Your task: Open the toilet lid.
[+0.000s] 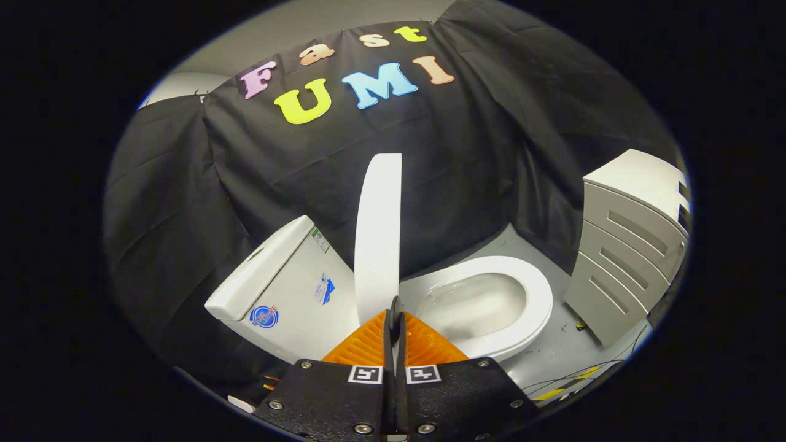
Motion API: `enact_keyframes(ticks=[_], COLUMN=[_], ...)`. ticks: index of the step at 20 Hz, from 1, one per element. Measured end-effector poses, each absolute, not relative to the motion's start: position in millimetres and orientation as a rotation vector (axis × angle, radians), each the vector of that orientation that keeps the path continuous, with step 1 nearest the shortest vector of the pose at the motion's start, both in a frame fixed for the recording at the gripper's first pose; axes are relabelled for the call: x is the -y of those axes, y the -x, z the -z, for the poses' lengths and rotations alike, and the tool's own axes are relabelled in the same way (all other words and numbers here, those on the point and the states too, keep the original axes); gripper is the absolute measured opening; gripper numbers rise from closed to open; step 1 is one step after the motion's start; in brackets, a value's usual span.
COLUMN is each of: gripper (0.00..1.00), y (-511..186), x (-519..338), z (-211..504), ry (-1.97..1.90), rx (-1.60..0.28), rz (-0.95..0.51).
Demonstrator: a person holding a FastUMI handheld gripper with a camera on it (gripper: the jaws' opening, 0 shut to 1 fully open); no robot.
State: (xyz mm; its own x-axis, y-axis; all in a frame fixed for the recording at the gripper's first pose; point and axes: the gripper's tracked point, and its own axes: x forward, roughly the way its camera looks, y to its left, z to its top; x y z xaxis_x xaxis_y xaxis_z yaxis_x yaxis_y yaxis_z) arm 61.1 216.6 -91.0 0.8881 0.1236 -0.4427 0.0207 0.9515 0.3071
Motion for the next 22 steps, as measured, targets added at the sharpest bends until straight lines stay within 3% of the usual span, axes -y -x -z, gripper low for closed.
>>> enact_keyframes(ticks=[22], gripper=[0.00], y=[-59.2], x=[-310.1], z=[72.7], ry=[-0.103], rx=[-0.404], rz=[-0.173])
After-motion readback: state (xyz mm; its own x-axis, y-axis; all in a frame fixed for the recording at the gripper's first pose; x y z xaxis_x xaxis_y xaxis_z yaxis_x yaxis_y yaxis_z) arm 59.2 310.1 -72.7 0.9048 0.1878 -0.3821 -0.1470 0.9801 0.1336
